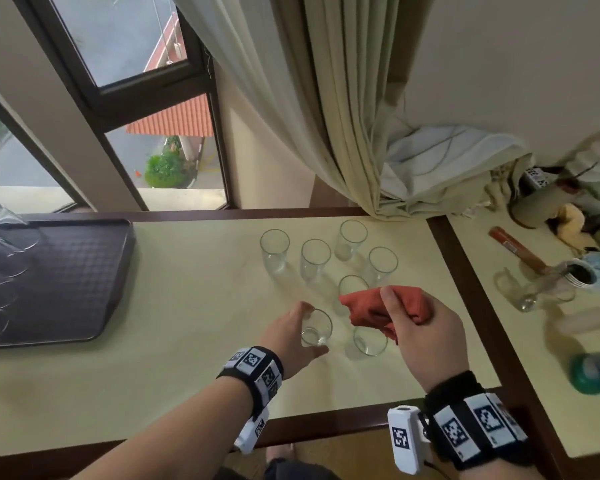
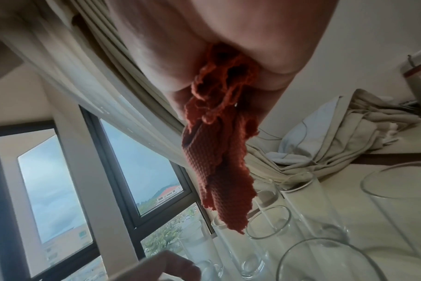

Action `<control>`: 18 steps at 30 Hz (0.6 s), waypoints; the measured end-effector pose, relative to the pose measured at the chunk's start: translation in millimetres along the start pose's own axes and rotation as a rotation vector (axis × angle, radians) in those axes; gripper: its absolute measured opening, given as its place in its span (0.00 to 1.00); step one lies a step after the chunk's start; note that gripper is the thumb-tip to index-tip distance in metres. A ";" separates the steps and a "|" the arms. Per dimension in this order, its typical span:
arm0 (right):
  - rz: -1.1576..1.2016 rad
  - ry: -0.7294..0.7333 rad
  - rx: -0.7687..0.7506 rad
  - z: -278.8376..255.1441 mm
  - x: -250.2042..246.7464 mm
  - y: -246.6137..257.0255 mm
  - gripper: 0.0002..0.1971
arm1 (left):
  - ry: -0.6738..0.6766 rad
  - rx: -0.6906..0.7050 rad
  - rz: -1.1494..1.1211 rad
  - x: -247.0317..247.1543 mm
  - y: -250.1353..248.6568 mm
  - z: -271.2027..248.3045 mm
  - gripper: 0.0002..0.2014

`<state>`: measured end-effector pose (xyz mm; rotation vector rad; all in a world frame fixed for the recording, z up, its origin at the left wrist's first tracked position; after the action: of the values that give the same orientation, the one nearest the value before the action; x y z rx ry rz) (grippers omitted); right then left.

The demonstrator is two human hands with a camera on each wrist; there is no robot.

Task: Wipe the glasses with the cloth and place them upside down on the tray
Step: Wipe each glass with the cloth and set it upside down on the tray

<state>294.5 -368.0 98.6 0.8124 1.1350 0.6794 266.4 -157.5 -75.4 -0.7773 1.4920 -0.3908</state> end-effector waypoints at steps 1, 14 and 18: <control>0.002 0.006 -0.019 -0.8 1.0 2.8 0.15 | -0.013 -0.015 -0.023 -3.1 1.6 -1.2 0.38; 0.083 0.001 -0.619 -16.8 42.5 120.0 0.09 | -0.394 -0.145 -0.614 -187.6 9.3 -26.5 0.34; 0.147 -0.053 -0.352 -2.7 68.8 137.6 0.08 | -0.374 -0.168 -0.797 -230.9 7.6 -22.0 0.33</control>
<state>303.1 -236.8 178.4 0.6112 0.8801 0.9445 225.3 -1.5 91.5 -1.4899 0.8227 -0.6696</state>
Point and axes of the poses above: each hand's wrist, its own z-axis towards the middle knuckle, its own x-axis out of the palm, y = z × x, the point moved 10 cm from there along z, towards the middle knuckle, and after that the axes turned 15 degrees about -y, right-handed, at the moved point
